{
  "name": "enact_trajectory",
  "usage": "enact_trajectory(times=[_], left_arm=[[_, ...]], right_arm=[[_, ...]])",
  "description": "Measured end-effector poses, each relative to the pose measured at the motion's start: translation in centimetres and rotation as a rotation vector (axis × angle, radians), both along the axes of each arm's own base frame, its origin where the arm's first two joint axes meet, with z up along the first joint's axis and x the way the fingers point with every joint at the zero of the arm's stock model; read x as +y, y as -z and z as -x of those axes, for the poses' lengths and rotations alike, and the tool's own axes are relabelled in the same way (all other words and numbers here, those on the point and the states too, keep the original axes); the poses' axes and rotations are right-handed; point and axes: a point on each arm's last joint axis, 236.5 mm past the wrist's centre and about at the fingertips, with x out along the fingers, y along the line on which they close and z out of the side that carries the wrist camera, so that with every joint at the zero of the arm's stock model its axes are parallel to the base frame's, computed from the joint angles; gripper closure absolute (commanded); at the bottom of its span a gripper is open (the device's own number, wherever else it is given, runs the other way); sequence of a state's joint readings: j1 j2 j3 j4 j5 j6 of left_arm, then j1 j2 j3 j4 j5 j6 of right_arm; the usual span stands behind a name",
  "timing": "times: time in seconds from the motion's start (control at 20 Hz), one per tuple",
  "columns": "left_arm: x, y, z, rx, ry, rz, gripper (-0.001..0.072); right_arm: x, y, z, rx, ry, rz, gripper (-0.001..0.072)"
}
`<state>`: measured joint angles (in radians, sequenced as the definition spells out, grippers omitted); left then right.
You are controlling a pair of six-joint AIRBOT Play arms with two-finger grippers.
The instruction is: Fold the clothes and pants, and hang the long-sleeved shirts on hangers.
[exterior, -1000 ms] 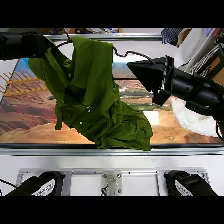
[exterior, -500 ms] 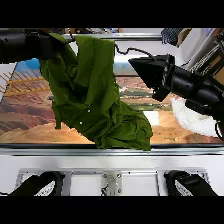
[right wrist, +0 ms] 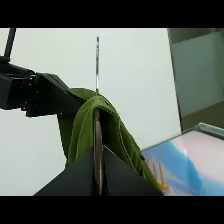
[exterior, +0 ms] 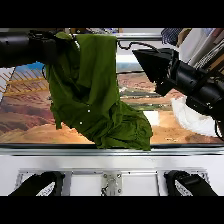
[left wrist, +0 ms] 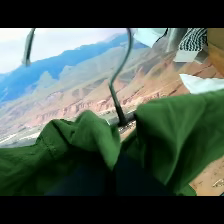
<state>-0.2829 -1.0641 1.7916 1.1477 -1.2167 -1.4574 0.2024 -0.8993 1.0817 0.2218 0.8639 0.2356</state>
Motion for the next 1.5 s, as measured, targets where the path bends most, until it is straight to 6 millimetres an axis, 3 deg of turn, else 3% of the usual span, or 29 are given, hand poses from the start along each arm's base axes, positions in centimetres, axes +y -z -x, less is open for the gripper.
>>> enact_trajectory(times=[0.2, 0.25, 0.3, 0.35, 0.45, 0.65, 0.9, 1.05, 1.1, 1.15, 1.2, 1.5], left_arm=[[0.2, -0.8, 0.8, -0.022, 0.001, 0.005, 0.0684], [0.2, -0.8, 0.9, -0.022, 0.003, 0.002, 0.0453], [0.2, -0.6, 0.9, -0.015, 0.005, -0.003, 0.0172], [0.2, -0.3, 0.9, -0.005, 0.007, -0.01, 0.0063], [0.2, 0.3, 0.8, 0.013, 0.008, -0.023, 0.0063], [1.3, -1.0, 0.9, -0.027, -0.024, -0.007, 0.0063], [5.0, -3.5, 1.6, -0.098, -0.124, 0.01, 0.0092], [6.9, -3.2, 2.1, -0.086, -0.175, 0.002, 0.0095], [7.4, -2.8, 2.1, -0.076, -0.193, 0.004, 0.0173], [7.8, -2.3, 2.1, -0.06, -0.207, 0.005, 0.0489], [8.2, -1.4, 2.1, -0.04, -0.22, 0.005, 0.069], [9.1, 3.8, 1.9, 0.051, -0.261, 0.01, 0.0696]], right_arm=[[-0.1, 0.0, -0.2, 0.002, 0.011, -0.002, 0.0702], [-0.1, 0.0, -0.3, 0.002, 0.013, -0.002, 0.0702], [-0.2, 0.0, -0.3, 0.0, 0.018, 0.0, 0.0702], [-0.3, 0.0, -0.5, 0.002, 0.027, 0.0, 0.0702], [-0.2, 0.0, -0.4, 0.001, 0.022, -0.001, 0.0702], [-0.3, -0.4, -0.3, -0.025, 0.026, -0.004, 0.0702], [-1.1, -2.2, -0.4, -0.14, 0.078, -0.034, 0.0702], [-2.1, -3.1, -1.0, -0.202, 0.159, -0.026, 0.0703], [-2.5, -3.4, -1.1, -0.224, 0.189, -0.018, 0.0702], [-2.9, -3.7, -1.2, -0.248, 0.221, -0.007, 0.0702], [-3.4, -4.1, -1.2, -0.271, 0.258, 0.001, 0.0702], [-7.4, -6.9, 0.2, -0.411, 0.516, 0.111, 0.0703]])
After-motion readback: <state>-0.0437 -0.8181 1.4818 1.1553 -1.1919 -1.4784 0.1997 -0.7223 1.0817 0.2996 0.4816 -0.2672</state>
